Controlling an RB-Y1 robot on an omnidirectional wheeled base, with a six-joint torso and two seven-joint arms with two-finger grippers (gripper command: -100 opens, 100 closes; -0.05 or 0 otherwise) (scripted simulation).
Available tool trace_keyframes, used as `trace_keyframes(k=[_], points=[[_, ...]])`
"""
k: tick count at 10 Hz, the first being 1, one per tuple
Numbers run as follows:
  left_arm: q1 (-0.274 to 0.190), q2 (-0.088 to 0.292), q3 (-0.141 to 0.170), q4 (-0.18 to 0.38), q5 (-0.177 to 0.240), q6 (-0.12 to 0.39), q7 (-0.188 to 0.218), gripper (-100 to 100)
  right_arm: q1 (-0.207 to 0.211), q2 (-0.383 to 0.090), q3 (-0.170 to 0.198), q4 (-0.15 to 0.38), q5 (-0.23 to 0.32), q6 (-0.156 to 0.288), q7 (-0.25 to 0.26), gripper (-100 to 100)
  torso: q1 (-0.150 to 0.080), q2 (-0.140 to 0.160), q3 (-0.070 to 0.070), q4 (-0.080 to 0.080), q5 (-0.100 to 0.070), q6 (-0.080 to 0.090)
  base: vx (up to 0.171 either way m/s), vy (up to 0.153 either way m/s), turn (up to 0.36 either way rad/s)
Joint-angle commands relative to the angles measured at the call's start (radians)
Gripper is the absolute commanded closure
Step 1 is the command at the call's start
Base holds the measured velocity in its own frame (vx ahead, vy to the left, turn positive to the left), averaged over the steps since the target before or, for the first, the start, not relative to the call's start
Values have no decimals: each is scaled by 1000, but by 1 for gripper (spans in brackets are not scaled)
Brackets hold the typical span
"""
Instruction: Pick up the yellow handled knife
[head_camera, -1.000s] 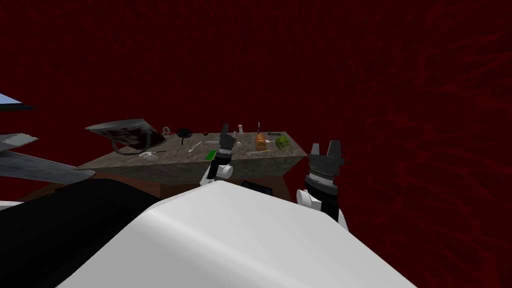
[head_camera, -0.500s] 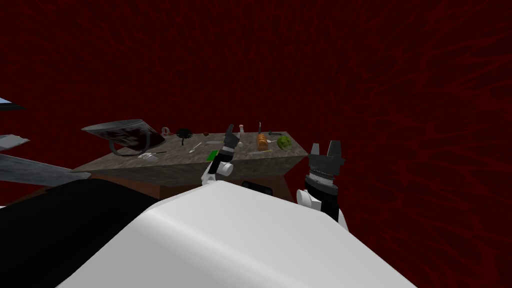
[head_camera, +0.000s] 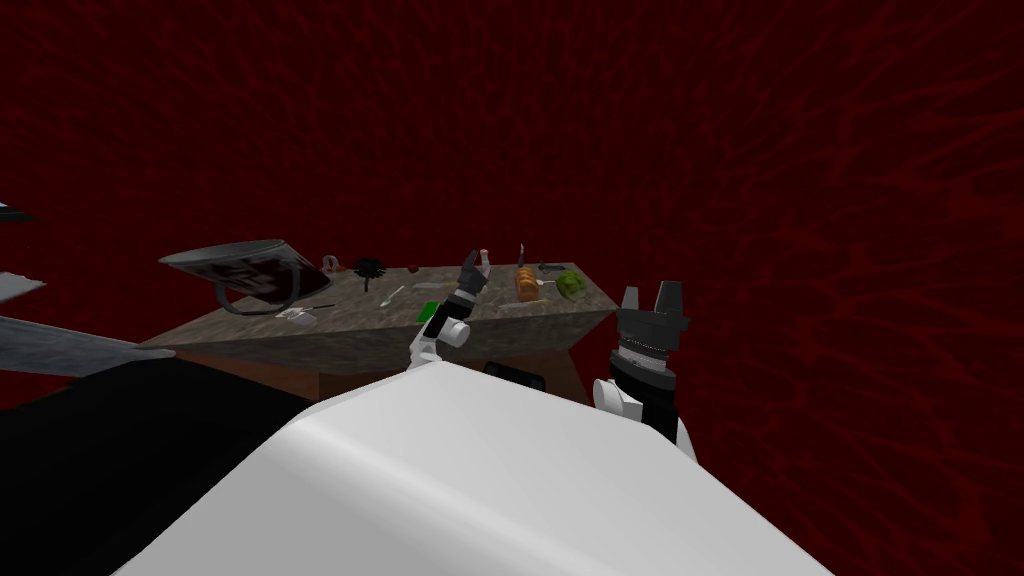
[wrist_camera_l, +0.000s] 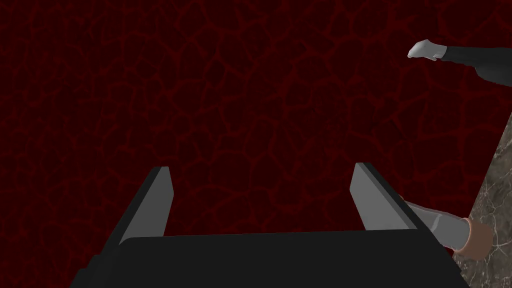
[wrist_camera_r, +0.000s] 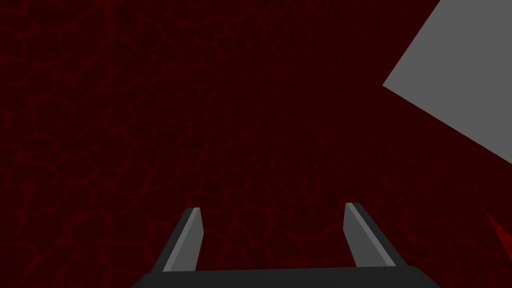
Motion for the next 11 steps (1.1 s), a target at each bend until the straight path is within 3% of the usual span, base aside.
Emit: trace_keyframes(k=[1,2,3,5,6,7,8,10,11], points=[[-38,27,-7,19,32,50,45,-100,0,0,0,0,0,0,0,0,0,0,0,0,0,0,-21,51,-24],[-38,27,-7,19,32,79,45,-100,0,0,0,0,0,0,0,0,0,0,0,0,0,0,-11,48,-22],[-75,42,-17,41,58,115,82,-100,0,0,0,0,0,0,0,0,0,0,0,0,0,0,-4,62,-26],[-75,42,-17,41,58,146,82,-100,0,0,0,0,0,0,0,0,0,-1,0,0,0,0,-10,40,-9],[-115,55,-27,65,85,188,120,-100,0,0,0,0,0,0,0,0,-2,0,0,0,0,0,-17,40,-18],[-115,55,-27,65,85,213,120,-100,0,0,0,0,0,0,0,0,-1,0,0,0,0,0,-21,42,-21],[-156,66,-38,92,111,240,158,-100,0,0,0,0,0,0,0,0,-1,0,0,0,0,0,-11,47,-20],[-156,66,-38,92,111,288,158,-100,0,0,0,0,0,0,0,0,-1,-1,0,0,0,0,-10,34,-9],[-199,75,-48,120,138,321,196,-100,0,0,0,0,0,0,0,0,-2,0,0,0,0,0,-13,36,-16]])
